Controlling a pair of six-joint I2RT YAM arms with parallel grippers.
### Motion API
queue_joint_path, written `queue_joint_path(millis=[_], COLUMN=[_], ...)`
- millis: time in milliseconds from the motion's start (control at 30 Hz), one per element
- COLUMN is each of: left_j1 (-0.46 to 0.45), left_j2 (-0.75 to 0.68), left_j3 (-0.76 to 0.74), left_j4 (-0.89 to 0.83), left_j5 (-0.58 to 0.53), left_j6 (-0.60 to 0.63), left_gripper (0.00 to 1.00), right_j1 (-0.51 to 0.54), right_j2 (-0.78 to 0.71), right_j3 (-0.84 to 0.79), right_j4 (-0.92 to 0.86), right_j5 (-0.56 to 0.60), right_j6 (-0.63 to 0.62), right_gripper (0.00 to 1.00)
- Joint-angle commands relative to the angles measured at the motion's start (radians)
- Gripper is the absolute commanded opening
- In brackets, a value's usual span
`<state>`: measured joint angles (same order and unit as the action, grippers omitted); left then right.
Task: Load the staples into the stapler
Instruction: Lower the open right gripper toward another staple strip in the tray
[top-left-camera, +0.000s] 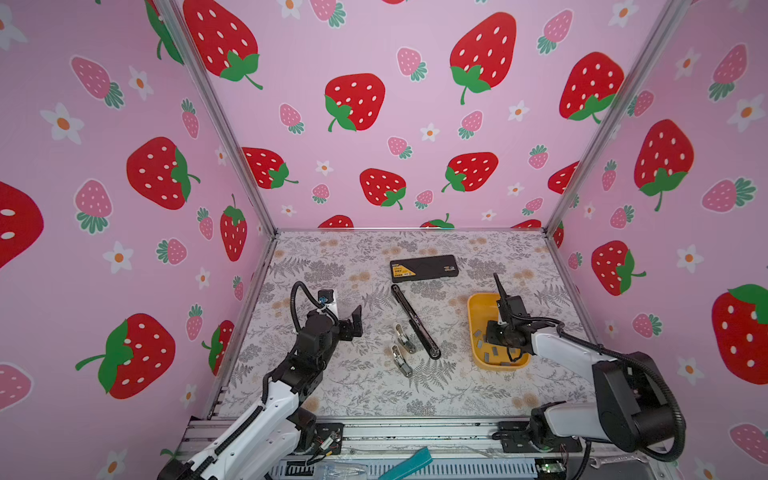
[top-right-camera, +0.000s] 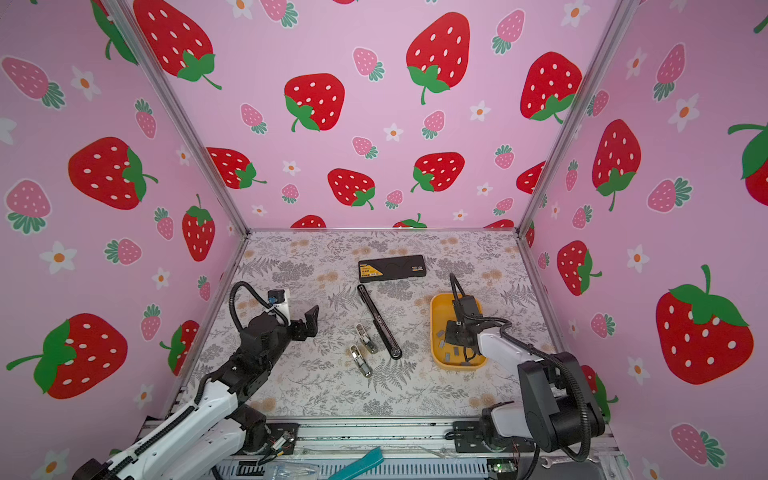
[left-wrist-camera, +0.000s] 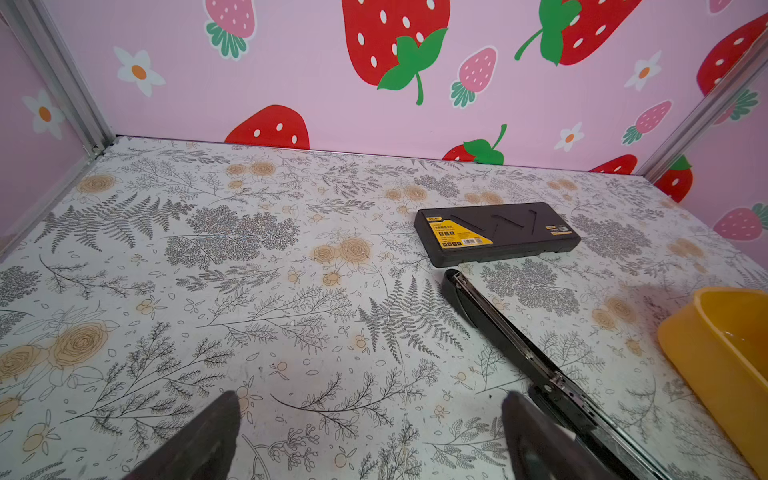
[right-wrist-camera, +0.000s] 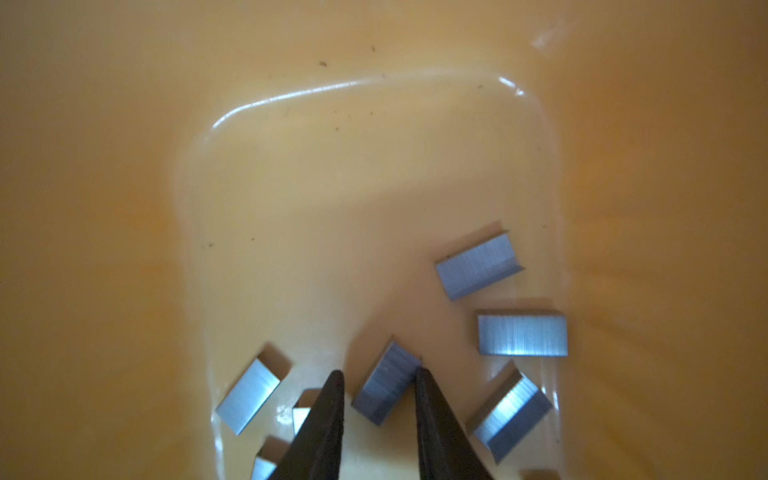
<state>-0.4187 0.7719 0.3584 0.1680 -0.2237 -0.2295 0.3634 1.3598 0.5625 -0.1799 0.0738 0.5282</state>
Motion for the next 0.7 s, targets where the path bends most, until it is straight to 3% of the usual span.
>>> queue_joint_path(millis=[0,667], left_j1=[0.005,0.005], left_j2=[-0.013,-0.003], left_j3=[-0.002,-0.003], left_j4=[0.027,0.030], left_j5=[0.005,0.007], left_j6=[-0.003,-0.010], left_gripper=[0.99,0.99], right_j1=[-0.004,0.028], right_j2=[0.025,0.115], right_j3=[-0.001,0.022], right_j4=[-0.027,-0.007], right_j5=[0.014,0.029], right_j6=[0.006,-0.001], right_gripper=[0.30,0.23])
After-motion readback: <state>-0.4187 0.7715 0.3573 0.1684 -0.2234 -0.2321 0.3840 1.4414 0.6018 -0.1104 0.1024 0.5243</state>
